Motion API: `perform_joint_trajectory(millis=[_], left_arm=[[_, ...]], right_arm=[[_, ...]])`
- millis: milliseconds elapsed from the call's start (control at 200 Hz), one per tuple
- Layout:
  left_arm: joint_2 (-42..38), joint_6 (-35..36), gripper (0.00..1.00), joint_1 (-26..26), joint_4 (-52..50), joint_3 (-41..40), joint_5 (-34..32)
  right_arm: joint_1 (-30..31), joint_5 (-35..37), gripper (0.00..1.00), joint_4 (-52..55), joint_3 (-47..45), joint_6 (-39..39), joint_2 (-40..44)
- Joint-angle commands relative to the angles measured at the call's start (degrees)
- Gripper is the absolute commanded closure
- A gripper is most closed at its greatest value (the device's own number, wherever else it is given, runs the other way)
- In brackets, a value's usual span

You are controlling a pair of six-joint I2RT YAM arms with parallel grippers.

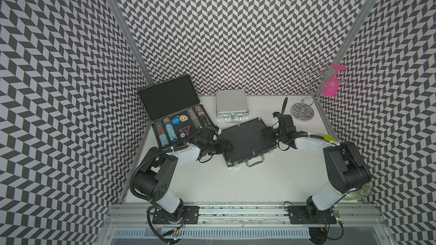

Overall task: Close the poker set cases
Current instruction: Move the poker set case to the center of the board.

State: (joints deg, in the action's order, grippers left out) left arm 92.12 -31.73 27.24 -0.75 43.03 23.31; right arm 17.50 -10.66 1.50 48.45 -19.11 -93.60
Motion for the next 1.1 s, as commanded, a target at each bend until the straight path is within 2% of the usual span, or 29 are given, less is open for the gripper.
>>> perform_joint_trajectory(millis=[0,105,350,786,1091], left_arm=[[4.3,2.8,0.11,4.5,2.7,1.8,2.4],[5.5,1.5,0.11,6.6,2.7,3.3,1.7],[11.0,-3.2,0.11,13.3,4.3,9.2,0.1],[23.3,-5.5,0.12,20.4,3.4,25.5,2.1],[30.7,-5.6,0.11,23.2,0.9,36.0,2.1]], right_arm=[[7.1,-7.4,0.47,18.7,-6.1,-5.7,1.3],[6.6,-1.5,0.42,20.1,-6.3,-7.3,3.8],[1.8,3.3,0.42,20.0,-4.6,-8.7,2.1],[-8.5,9.0,0.4,20.2,-3.7,-8.8,4.2],[-13.1,8.9,0.38,19.2,-3.5,-7.4,3.7]])
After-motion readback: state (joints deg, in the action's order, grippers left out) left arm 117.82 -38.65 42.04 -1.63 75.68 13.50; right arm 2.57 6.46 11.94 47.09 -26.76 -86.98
